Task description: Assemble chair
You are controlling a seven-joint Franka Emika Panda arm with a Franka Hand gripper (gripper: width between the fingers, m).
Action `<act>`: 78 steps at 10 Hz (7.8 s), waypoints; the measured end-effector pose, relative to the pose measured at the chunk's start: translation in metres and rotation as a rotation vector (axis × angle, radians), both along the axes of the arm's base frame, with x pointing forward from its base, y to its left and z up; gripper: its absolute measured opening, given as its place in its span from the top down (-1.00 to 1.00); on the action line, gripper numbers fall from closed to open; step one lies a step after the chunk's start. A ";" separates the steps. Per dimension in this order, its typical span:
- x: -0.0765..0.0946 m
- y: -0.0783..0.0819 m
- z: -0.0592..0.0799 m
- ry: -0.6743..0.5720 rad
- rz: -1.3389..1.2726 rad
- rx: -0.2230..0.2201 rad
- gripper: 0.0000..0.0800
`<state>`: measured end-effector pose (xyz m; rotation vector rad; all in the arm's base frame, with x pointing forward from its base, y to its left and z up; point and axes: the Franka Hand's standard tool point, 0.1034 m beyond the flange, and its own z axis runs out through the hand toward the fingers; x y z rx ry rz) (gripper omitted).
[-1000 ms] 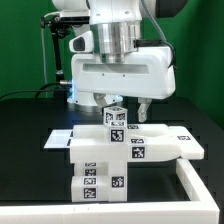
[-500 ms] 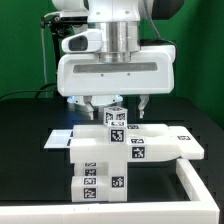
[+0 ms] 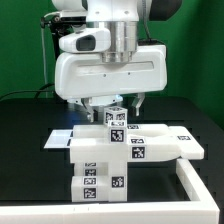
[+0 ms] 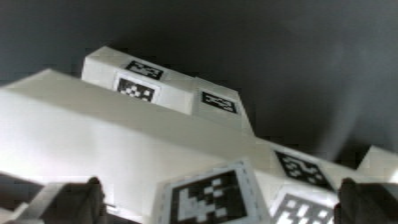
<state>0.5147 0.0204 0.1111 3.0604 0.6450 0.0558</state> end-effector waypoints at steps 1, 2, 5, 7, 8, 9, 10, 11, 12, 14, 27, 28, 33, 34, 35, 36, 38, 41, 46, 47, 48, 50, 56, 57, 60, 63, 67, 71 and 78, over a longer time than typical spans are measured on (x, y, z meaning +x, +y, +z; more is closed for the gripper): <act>0.001 -0.001 0.000 0.003 0.063 -0.003 -0.30; 0.000 -0.001 -0.001 0.003 0.050 -0.002 -0.30; 0.000 -0.001 -0.001 0.003 0.050 -0.003 0.30; 0.000 -0.002 -0.001 0.003 0.009 0.001 0.30; 0.000 -0.002 -0.001 0.002 -0.069 0.008 0.30; 0.000 -0.002 -0.001 0.000 -0.163 0.014 0.30; -0.001 -0.002 -0.001 -0.001 -0.272 0.022 0.30; -0.001 -0.001 -0.001 0.000 -0.392 0.032 0.29; -0.001 0.000 -0.001 0.001 -0.510 0.039 0.29; -0.001 0.001 -0.002 0.008 -0.757 0.075 0.29; 0.002 0.004 0.001 0.000 -0.737 0.078 -0.62; 0.002 0.004 0.000 -0.006 -0.614 0.054 -0.62; 0.001 0.000 -0.001 -0.013 0.034 -0.018 -0.62; 0.002 -0.001 0.000 -0.012 0.128 -0.035 -0.62; 0.003 -0.001 0.001 -0.013 0.169 -0.039 -0.62; 0.004 -0.002 0.001 -0.012 0.249 -0.047 -0.62; 0.003 -0.002 0.001 -0.011 0.234 -0.046 -0.06; 0.003 -0.002 0.001 -0.012 0.201 -0.044 0.30; 0.003 -0.001 0.000 -0.017 -0.304 0.006 0.30; 0.003 0.000 0.000 -0.014 -0.428 0.028 0.30; 0.003 0.001 0.000 -0.015 -0.490 0.032 0.30; 0.003 0.001 0.000 -0.014 -0.597 0.039 0.29; 0.002 -0.002 -0.001 0.003 -1.110 0.137 0.29; 0.003 -0.001 -0.001 0.005 -1.171 0.148 0.29; 0.003 0.000 -0.001 0.008 -1.232 0.151 0.29; 0.003 0.000 -0.001 0.006 -1.179 0.148 -0.53; 0.002 -0.001 -0.003 -0.011 -0.820 0.113 -0.62; 0.005 -0.001 -0.001 -0.030 -0.406 0.034 -0.62; 0.005 -0.004 -0.002 -0.027 0.073 -0.014 -0.25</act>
Offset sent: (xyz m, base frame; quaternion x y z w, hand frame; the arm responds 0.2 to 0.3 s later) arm 0.0000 0.0000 0.0000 0.0000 0.0000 0.0000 1.0000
